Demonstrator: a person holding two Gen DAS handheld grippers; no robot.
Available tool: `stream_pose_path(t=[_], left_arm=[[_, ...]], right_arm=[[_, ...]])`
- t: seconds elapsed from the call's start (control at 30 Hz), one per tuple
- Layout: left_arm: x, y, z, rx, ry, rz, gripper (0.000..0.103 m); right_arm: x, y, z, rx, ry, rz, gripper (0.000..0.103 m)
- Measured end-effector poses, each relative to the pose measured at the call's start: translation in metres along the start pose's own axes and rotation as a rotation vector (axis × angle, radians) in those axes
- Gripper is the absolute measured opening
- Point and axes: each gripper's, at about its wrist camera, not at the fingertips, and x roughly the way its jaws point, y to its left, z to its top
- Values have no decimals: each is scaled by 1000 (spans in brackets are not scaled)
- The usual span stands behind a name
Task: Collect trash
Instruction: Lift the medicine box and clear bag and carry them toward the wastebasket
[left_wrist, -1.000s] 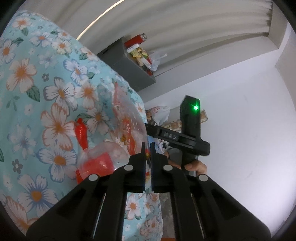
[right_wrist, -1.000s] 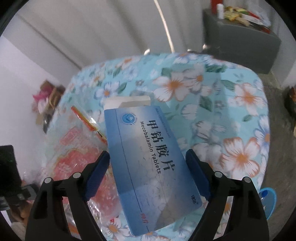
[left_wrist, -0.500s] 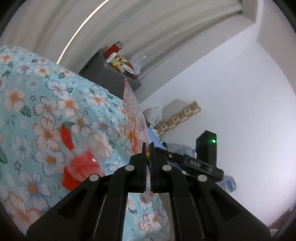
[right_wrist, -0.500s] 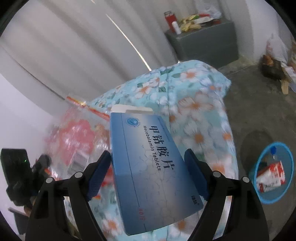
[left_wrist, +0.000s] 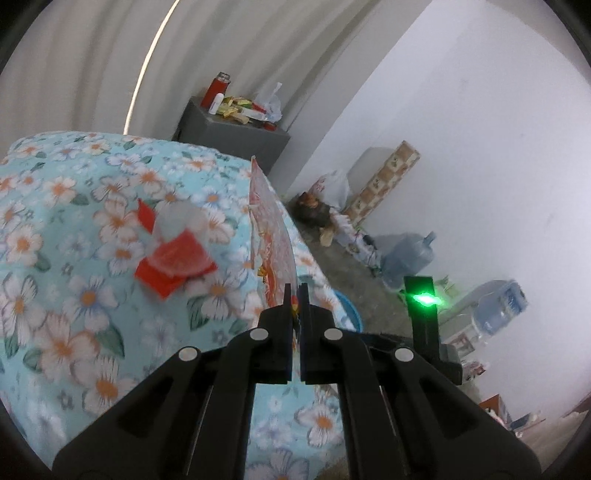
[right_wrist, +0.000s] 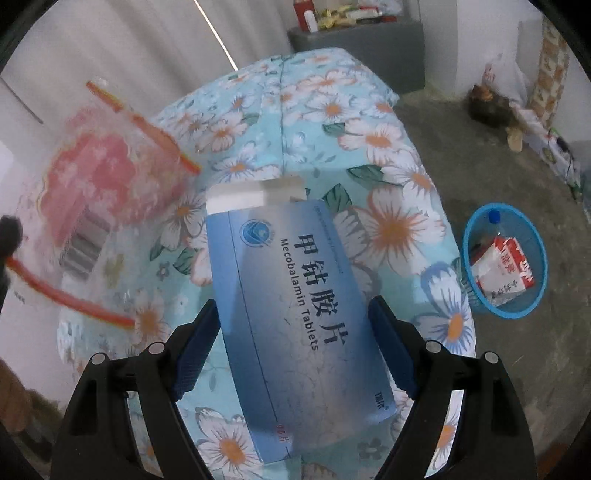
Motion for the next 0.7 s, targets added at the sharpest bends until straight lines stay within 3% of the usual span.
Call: stream_pose_path(t=[0.2, 0.3, 0.4, 0.53, 0.7], left_arm=[[-6, -23, -6, 57, -6, 44, 0], [-1, -42, -1, 101, -6, 42, 0], [8, -63, 2, 143, 2, 16, 0], [36, -101, 8, 218, 36, -47, 0], [89, -147, 13, 293, 129, -152, 0]], right_arm=[[-20, -25, -7, 138, -76, 184, 77], [-39, -46, -19, 215, -129, 289, 77], [-62, -72, -29, 293, -195, 333, 77], [-95, -120, -43, 412, -306, 353, 77], [-127, -198, -71, 602, -433, 266, 77]])
